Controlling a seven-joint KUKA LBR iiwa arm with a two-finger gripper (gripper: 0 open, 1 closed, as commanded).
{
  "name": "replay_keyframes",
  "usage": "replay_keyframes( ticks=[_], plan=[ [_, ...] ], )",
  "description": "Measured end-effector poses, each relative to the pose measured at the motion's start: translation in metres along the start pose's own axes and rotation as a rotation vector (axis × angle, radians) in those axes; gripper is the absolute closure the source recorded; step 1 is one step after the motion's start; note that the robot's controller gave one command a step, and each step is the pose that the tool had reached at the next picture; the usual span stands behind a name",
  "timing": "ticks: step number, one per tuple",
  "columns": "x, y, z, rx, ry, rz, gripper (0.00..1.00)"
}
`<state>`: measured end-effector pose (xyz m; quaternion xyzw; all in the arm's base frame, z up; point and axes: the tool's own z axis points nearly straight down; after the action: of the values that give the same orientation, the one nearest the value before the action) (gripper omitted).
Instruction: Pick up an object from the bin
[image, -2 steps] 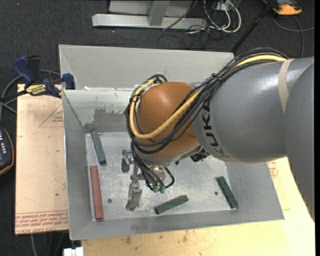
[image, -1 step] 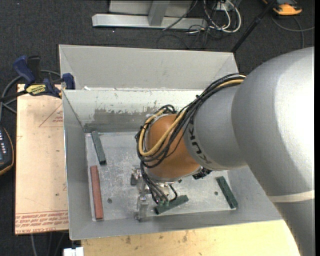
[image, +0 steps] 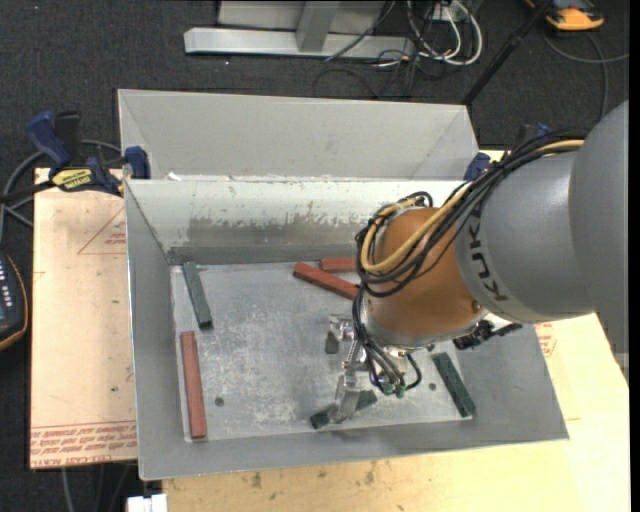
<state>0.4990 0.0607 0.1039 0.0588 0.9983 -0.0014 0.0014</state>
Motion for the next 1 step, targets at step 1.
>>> replay_keyframes(
  ticks=[1],
  plan=[
    [0.0059,-0.021,0.0334,-0.004,-0.005,-0.169,0.0]
  ],
)
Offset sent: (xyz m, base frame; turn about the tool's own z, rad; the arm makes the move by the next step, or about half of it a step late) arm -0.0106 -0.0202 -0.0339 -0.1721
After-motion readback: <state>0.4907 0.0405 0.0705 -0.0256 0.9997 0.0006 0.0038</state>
